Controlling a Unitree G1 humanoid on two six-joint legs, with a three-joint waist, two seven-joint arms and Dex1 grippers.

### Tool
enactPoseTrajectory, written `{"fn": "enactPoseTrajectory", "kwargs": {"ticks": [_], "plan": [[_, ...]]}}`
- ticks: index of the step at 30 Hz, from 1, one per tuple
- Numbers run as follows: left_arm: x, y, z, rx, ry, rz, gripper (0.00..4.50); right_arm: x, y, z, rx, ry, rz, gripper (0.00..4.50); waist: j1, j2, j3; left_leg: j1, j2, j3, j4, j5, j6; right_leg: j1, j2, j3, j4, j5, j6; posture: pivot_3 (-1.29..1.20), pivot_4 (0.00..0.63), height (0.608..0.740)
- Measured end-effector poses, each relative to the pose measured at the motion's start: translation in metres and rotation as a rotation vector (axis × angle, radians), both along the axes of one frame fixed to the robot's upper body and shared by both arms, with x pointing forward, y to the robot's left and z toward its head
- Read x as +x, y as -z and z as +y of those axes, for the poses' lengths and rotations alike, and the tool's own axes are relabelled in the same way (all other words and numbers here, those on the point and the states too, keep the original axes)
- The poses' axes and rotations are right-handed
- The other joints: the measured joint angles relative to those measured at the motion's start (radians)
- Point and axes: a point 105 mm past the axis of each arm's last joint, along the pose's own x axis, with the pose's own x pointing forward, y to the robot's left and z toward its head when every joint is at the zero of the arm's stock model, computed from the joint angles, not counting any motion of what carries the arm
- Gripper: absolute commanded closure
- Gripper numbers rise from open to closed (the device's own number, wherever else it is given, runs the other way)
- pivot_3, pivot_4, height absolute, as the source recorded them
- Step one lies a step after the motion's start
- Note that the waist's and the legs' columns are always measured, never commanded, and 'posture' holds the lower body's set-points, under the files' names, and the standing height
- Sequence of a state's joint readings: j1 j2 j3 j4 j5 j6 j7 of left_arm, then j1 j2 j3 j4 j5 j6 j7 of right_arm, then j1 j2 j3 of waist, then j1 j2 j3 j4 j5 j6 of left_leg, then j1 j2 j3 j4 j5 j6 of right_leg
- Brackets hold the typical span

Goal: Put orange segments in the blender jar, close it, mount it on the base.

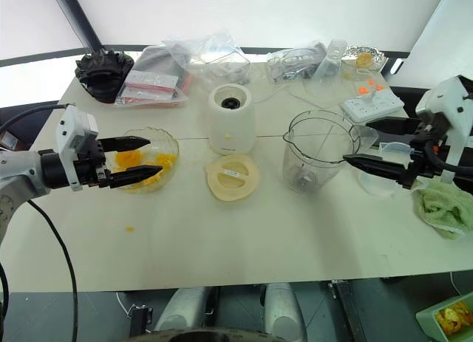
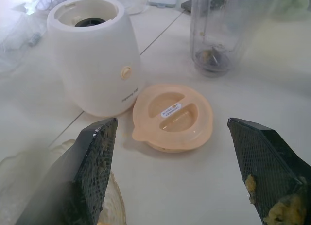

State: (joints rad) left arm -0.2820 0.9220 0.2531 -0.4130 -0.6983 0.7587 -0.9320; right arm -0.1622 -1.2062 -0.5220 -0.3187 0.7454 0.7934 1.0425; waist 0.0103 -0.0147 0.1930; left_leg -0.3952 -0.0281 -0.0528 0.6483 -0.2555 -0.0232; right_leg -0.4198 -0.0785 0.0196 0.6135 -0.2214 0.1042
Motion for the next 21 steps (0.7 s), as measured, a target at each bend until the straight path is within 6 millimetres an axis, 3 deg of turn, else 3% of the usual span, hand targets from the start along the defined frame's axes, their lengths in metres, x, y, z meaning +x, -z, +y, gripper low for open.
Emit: {"fn": "enactPoseTrajectory", "kwargs": {"ticks": [11, 21], "plan": [[0.005, -0.009, -0.001, 0.000, -0.030, -0.044, 0.71, 0.002, -0.002, 0.001, -0.010, 0.002, -0.011, 0.03, 0.000, 0.000, 0.000, 0.000, 0.000, 0.001, 0.000, 0.000, 0.000, 0.000, 0.000, 0.000, 0.000, 0.000, 0.000, 0.00, 0.150, 0.740], [0.007, -0.004, -0.003, 0.003, -0.041, -0.003, 0.71, 0.002, -0.008, 0.011, 0.014, -0.028, -0.019, 0.03, -0.002, 0.000, 0.000, 0.000, 0.000, 0.001, 0.000, 0.000, 0.000, 0.000, 0.000, 0.000, 0.001, 0.000, 0.000, 0.00, 0.150, 0.740]]}}
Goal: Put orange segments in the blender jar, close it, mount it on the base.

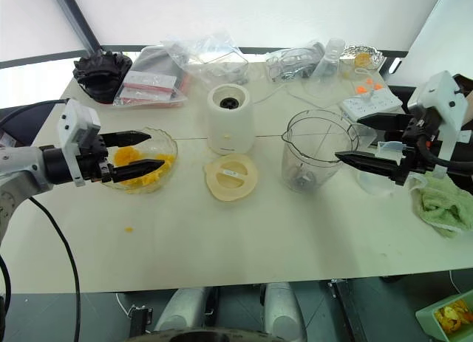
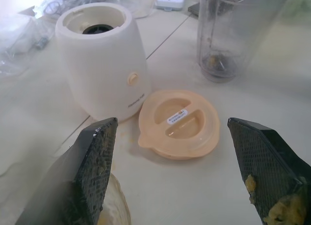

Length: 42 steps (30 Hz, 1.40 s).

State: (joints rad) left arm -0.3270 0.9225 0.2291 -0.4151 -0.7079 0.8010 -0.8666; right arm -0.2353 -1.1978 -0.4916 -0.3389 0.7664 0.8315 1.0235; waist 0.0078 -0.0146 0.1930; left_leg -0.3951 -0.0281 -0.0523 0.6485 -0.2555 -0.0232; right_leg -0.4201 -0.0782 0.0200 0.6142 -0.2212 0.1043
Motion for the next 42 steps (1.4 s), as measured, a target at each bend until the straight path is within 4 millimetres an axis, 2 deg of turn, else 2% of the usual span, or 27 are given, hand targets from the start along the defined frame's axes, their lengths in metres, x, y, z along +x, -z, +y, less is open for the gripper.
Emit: {"fn": "enactPoseTrajectory", "kwargs": {"ticks": [10, 15, 20, 25, 29, 32, 42], "plan": [[0.011, 0.003, 0.002, 0.052, -0.063, 0.002, 0.71, 0.002, -0.001, 0.004, -0.005, 0.001, -0.009, 0.03, 0.001, 0.000, 0.000, 0.000, 0.000, 0.000, 0.000, 0.000, 0.000, 0.000, 0.000, 0.000, 0.000, 0.000, 0.000, 0.00, 0.150, 0.740], [0.035, 0.010, 0.019, 0.129, -0.205, -0.011, 0.71, 0.004, 0.001, 0.007, -0.008, -0.003, -0.001, 0.03, 0.001, 0.000, 0.000, 0.000, 0.000, 0.000, 0.000, 0.000, 0.000, 0.000, 0.000, 0.000, 0.001, 0.000, 0.000, 0.00, 0.150, 0.740], [0.050, 0.033, 0.035, 0.224, -0.278, 0.055, 0.71, 0.006, 0.002, 0.010, -0.005, -0.009, -0.002, 0.03, -0.001, 0.000, 0.000, 0.000, 0.000, 0.000, 0.000, 0.000, 0.000, -0.001, 0.000, 0.000, 0.001, 0.000, 0.000, 0.00, 0.150, 0.740], [0.076, 0.040, 0.064, 0.330, -0.424, 0.066, 0.71, 0.009, 0.004, 0.019, -0.009, -0.036, 0.002, 0.03, -0.001, 0.000, 0.000, 0.000, 0.000, 0.000, 0.001, 0.000, 0.000, -0.001, 0.000, 0.000, 0.002, 0.000, 0.001, 0.00, 0.150, 0.740], [0.090, 0.050, 0.074, 0.409, -0.527, 0.075, 0.71, 0.010, 0.003, 0.022, -0.010, -0.043, -0.008, 0.03, 0.000, 0.000, 0.000, -0.001, -0.001, 0.000, 0.001, 0.000, 0.000, -0.002, 0.000, 0.000, 0.002, 0.002, 0.004, 0.00, 0.150, 0.740], [0.092, 0.063, 0.081, 0.473, -0.582, 0.100, 0.71, 0.011, 0.001, 0.023, -0.009, -0.039, -0.015, 0.03, 0.000, 0.000, 0.000, -0.004, -0.001, -0.001, 0.001, 0.000, 0.000, -0.004, 0.000, 0.000, 0.002, 0.003, 0.005, 0.00, 0.150, 0.740], [0.101, 0.083, 0.098, 0.540, -0.738, 0.105, 0.71, 0.012, 0.005, 0.025, -0.002, -0.030, -0.002, 0.03, 0.001, 0.000, 0.000, -0.005, -0.001, -0.001, 0.002, 0.000, 0.000, -0.005, 0.000, 0.000, 0.005, 0.003, 0.005, 0.00, 0.150, 0.740]]}}
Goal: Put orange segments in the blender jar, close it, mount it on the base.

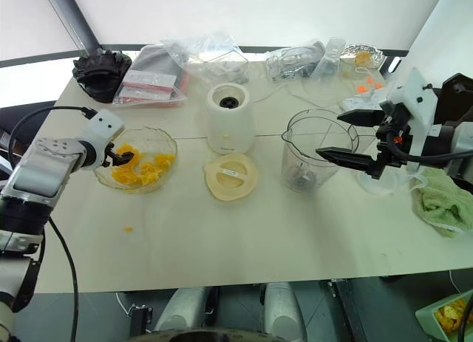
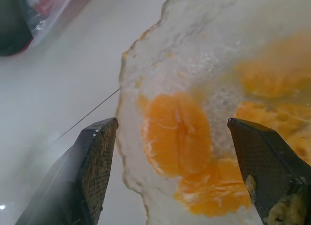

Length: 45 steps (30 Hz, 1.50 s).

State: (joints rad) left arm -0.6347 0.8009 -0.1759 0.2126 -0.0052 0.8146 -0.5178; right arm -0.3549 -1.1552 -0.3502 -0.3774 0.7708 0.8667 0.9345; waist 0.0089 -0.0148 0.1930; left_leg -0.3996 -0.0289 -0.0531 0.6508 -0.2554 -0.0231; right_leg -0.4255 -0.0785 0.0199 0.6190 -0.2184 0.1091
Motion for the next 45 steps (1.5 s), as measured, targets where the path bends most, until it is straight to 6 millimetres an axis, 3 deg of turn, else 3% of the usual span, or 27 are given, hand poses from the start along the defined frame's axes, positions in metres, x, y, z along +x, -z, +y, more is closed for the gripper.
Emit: {"fn": "enactPoseTrajectory", "kwargs": {"ticks": [6, 22, 37, 41, 45], "plan": [[0.004, 0.022, 0.000, -0.013, -0.063, 0.027, 0.71, 0.001, 0.002, 0.004, -0.006, -0.009, 0.001, 0.03, 0.002, 0.000, 0.000, -0.001, 0.000, 0.000, 0.001, 0.000, 0.000, 0.000, 0.000, 0.000, 0.000, 0.000, 0.000, 0.00, 0.150, 0.740], [0.020, 0.044, -0.009, -0.073, -0.089, 0.054, 0.71, 0.001, 0.002, 0.007, -0.005, 0.001, -0.019, 0.03, 0.002, 0.000, 0.000, -0.002, -0.001, -0.001, 0.003, 0.000, 0.000, 0.000, -0.001, 0.000, 0.001, 0.001, 0.002, 0.00, 0.150, 0.740], [0.025, 0.048, -0.011, -0.127, -0.099, 0.046, 0.71, 0.002, 0.007, 0.005, 0.003, 0.018, -0.009, 0.03, 0.002, 0.000, -0.001, -0.002, -0.002, -0.001, 0.010, 0.000, 0.000, 0.000, -0.001, 0.000, 0.007, 0.002, 0.003, 0.00, 0.150, 0.740], [0.025, 0.050, -0.009, -0.130, -0.104, 0.051, 2.01, 0.003, 0.009, 0.005, 0.004, 0.021, -0.011, 0.00, 0.002, 0.000, -0.001, -0.002, -0.002, -0.001, 0.010, 0.000, 0.000, 0.000, -0.001, 0.000, 0.008, 0.002, 0.003, 0.00, 0.150, 0.740], [0.025, 0.050, -0.011, -0.136, -0.091, 0.055, 2.01, 0.003, 0.010, 0.004, 0.003, 0.022, -0.011, 0.00, 0.002, 0.000, -0.001, -0.003, -0.002, -0.002, 0.011, 0.000, 0.000, 0.000, -0.001, 0.000, 0.009, 0.002, 0.003, 0.00, 0.150, 0.740]]}}
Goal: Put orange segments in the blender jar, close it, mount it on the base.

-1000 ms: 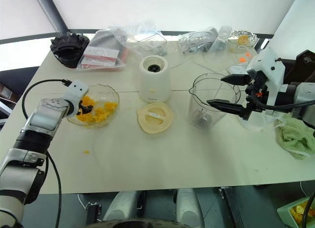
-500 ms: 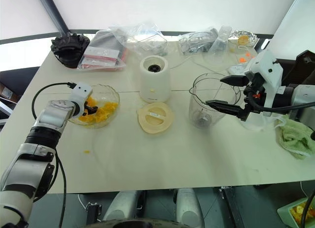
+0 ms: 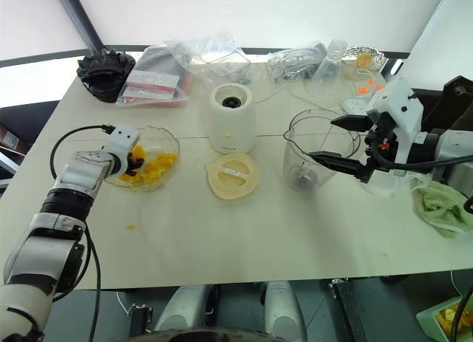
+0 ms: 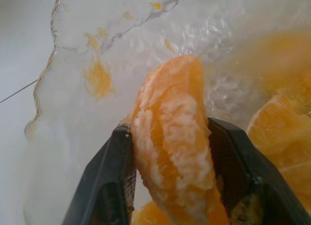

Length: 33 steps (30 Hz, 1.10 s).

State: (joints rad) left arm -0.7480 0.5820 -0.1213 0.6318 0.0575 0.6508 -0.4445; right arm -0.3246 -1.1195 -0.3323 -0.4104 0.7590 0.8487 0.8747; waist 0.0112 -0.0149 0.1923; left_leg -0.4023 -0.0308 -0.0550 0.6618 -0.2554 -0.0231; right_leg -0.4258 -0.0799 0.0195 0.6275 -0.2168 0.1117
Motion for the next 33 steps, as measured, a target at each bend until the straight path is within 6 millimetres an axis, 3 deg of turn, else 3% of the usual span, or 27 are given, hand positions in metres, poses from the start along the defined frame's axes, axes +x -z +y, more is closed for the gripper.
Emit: {"fn": "enactPoseTrajectory", "kwargs": {"ticks": [8, 11, 25, 28, 33], "plan": [[0.0000, -0.0005, -0.0004, 0.000, 0.000, -0.001, 2.01, -0.0006, 0.0016, 0.0000, 0.000, -0.005, 0.004, 0.00, 0.000, 0.000, 0.000, 0.000, 0.000, -0.001, 0.000, 0.000, 0.000, 0.000, 0.000, 0.000, 0.000, 0.000, 0.000, 0.00, 0.150, 0.740], [-0.0007, -0.0001, -0.0001, 0.001, -0.005, 0.002, 2.86, -0.0007, 0.0013, 0.0002, -0.001, -0.008, 0.001, 0.00, 0.000, 0.000, 0.000, 0.000, 0.000, -0.001, 0.000, 0.000, 0.000, 0.000, 0.000, 0.000, 0.000, 0.000, 0.000, 0.00, 0.150, 0.740], [-0.0053, 0.0017, -0.0008, 0.000, -0.010, 0.001, 2.86, -0.0009, 0.0011, -0.0001, -0.008, -0.012, -0.003, 0.00, 0.000, 0.000, 0.000, -0.001, 0.000, -0.002, 0.000, 0.000, 0.000, 0.000, 0.000, 0.000, 0.000, 0.000, 0.000, 0.00, 0.150, 0.740], [-0.0057, 0.0010, -0.0017, -0.005, -0.009, -0.005, 3.69, -0.0009, 0.0011, -0.0001, -0.008, -0.013, -0.002, 0.00, 0.000, 0.000, 0.000, -0.001, 0.000, -0.002, 0.000, 0.000, 0.000, 0.000, 0.000, 0.000, 0.000, 0.000, 0.000, 0.00, 0.150, 0.740], [-0.0055, -0.0007, -0.0035, -0.007, -0.008, -0.014, 3.69, -0.0010, 0.0011, -0.0001, -0.009, -0.015, -0.002, 0.00, 0.000, 0.000, 0.000, -0.001, 0.000, -0.002, 0.001, 0.000, 0.000, 0.000, 0.000, 0.000, 0.000, 0.000, 0.000, 0.00, 0.150, 0.740]]}}
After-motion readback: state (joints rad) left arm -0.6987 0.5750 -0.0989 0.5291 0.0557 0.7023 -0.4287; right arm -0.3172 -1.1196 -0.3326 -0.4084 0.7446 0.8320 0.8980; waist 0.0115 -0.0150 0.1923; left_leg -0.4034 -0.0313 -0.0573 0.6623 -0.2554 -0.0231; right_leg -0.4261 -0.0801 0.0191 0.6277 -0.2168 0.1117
